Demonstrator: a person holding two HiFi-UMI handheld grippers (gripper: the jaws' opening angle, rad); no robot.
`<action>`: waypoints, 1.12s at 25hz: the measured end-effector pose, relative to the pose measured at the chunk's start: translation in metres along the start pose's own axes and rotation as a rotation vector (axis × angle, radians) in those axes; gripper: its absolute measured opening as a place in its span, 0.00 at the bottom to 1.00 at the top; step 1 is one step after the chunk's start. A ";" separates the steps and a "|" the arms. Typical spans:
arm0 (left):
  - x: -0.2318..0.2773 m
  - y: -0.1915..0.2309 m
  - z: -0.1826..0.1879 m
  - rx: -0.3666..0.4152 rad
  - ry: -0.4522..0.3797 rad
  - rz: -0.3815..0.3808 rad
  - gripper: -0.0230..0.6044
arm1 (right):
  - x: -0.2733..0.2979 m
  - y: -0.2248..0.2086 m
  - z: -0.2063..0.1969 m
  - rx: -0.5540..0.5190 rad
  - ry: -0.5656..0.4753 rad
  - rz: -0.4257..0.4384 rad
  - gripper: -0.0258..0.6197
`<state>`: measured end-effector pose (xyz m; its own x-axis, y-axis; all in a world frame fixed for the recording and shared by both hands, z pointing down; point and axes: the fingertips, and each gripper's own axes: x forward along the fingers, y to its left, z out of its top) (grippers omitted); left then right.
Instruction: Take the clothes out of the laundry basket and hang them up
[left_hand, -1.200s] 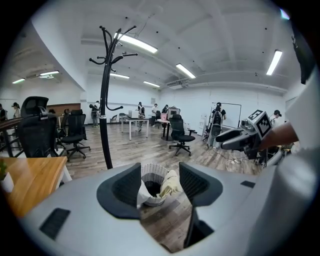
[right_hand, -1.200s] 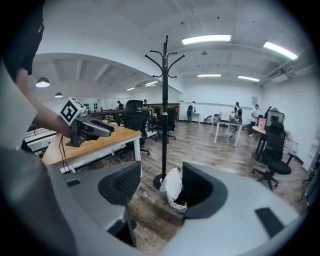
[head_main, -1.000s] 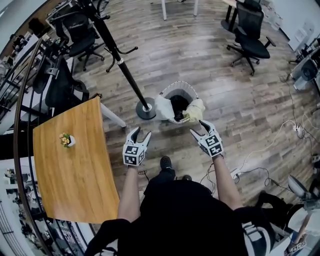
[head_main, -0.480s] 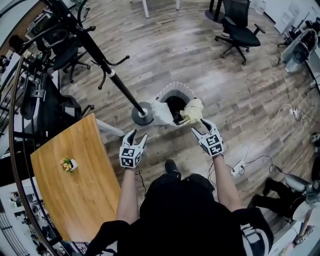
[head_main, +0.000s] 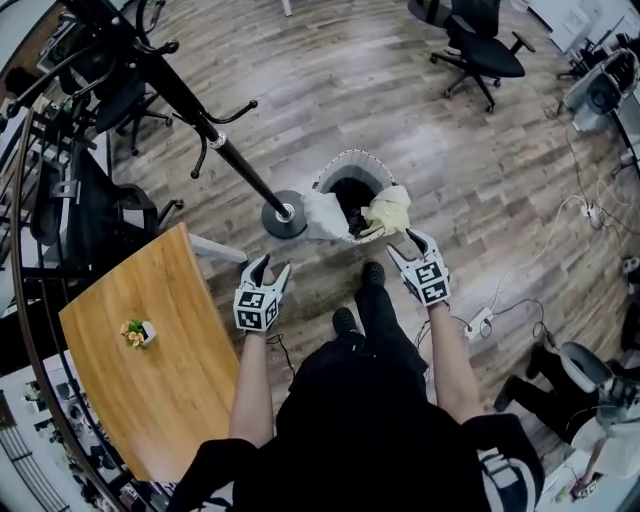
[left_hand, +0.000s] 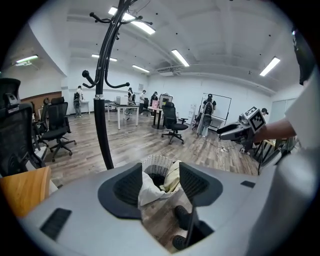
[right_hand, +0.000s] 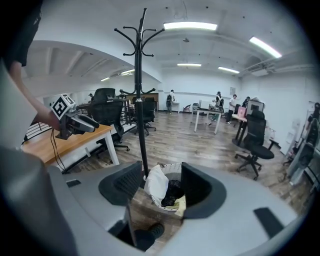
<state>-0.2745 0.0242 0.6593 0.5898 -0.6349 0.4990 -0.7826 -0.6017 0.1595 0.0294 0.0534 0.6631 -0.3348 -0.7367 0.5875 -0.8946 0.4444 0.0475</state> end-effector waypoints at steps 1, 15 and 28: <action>0.000 0.001 -0.001 -0.002 0.003 -0.001 0.42 | 0.002 -0.001 -0.001 0.006 0.003 0.000 0.44; 0.046 0.024 -0.013 -0.042 0.067 0.006 0.42 | 0.074 -0.025 0.006 -0.011 0.006 0.071 0.43; 0.144 0.031 -0.067 0.030 0.192 -0.086 0.42 | 0.177 -0.031 -0.030 0.028 0.023 0.217 0.40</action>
<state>-0.2271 -0.0533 0.7930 0.6033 -0.4779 0.6385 -0.7229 -0.6658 0.1846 0.0073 -0.0756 0.7902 -0.5140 -0.6136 0.5994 -0.8102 0.5768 -0.1044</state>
